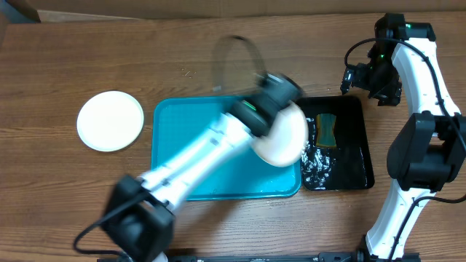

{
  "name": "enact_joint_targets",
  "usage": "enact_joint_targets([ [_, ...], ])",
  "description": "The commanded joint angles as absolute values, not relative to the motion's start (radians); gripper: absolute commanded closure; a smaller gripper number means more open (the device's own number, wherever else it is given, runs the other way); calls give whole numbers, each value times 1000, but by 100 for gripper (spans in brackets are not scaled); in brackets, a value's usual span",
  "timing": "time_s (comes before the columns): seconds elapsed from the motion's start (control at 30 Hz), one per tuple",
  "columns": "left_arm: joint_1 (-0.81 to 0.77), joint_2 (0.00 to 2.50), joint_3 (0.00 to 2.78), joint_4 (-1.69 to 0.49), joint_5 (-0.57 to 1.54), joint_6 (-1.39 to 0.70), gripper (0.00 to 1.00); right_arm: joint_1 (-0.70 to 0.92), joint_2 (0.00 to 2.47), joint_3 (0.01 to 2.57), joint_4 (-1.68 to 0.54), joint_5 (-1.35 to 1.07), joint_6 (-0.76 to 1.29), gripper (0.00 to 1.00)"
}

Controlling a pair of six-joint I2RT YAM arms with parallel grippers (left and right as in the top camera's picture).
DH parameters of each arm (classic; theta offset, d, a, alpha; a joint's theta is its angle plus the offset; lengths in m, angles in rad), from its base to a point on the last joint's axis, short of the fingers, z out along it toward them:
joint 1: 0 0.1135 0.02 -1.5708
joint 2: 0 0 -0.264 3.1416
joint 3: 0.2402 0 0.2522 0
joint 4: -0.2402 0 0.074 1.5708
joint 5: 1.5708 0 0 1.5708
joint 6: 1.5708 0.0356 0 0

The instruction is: Clean dirty plates on tray and stack at the side

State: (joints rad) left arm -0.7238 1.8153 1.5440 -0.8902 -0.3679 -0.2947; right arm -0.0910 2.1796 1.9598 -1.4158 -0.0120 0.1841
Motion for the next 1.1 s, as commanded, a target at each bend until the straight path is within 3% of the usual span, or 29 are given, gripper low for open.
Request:
enact_joint_targets([
  [0.0, -439, 1742, 1554, -939, 26, -381, 96, -88, 2152, 1976, -1414, -17, 191, 0],
  [0.2, 45, 1745, 1552, -1018, 79, -381, 96, -89, 2152, 1976, -1414, -17, 191, 0],
  [0.47, 466, 1745, 1491, -966, 70, -381, 96, -88, 2152, 1976, -1414, -17, 191, 0],
  [0.7, 589, 1745, 1283, -736, 80, -382, 96, -88, 2152, 1976, -1414, -17, 191, 0],
  [0.93, 561, 1745, 1212, -622, 123, -380, 93, -88, 2152, 1976, -1414, -17, 191, 0],
  [0.97, 556, 1745, 1212, -621, 120, -380, 87, -88, 2152, 1976, -1414, -17, 191, 0],
  [1.0, 554, 1745, 1212, -620, 121, -377, 73, -88, 2152, 1976, -1414, -17, 191, 0],
  [1.03, 553, 1745, 1212, -623, 124, -378, 43, -88, 2152, 1976, -1414, -17, 191, 0],
  [1.07, 553, 1745, 1212, -625, 128, -378, 20, -88, 2152, 1976, -1414, -17, 191, 0],
])
